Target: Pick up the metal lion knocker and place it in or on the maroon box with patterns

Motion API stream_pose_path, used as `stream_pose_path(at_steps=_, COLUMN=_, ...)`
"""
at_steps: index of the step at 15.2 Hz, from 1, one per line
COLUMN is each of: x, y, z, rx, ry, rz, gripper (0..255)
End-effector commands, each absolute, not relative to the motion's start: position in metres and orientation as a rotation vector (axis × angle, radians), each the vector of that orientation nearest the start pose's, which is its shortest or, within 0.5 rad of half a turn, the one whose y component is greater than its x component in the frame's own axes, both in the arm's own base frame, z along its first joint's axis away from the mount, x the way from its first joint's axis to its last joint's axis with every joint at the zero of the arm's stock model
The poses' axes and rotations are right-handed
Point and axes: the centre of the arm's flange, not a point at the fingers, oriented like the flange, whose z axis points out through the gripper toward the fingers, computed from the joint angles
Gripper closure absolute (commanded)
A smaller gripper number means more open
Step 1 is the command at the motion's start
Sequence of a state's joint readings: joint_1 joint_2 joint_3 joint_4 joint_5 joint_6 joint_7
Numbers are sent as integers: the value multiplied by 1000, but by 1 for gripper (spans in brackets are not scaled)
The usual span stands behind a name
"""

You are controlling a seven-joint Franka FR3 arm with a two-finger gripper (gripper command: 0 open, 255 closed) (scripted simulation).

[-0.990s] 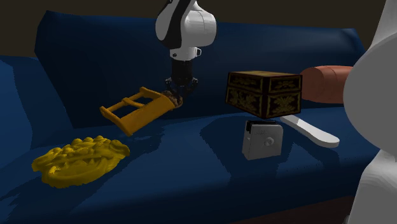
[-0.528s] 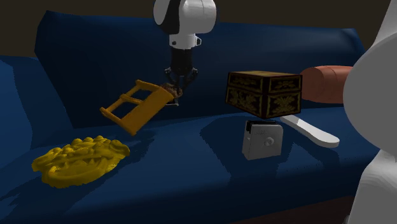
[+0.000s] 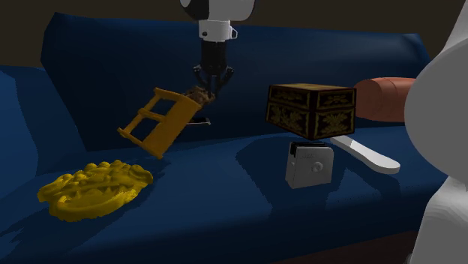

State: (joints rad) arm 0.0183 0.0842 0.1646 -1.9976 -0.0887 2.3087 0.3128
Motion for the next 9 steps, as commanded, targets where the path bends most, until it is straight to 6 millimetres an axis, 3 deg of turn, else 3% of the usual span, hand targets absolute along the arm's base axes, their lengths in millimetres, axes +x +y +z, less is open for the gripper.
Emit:
stream_pose_path(at_steps=1, x=584, y=104, z=452, rx=-3118, ry=124, rz=-370, gripper=255)
stream_pose_path(at_steps=9, x=584, y=104, z=494, rx=-3118, ry=124, rz=-370, gripper=255)
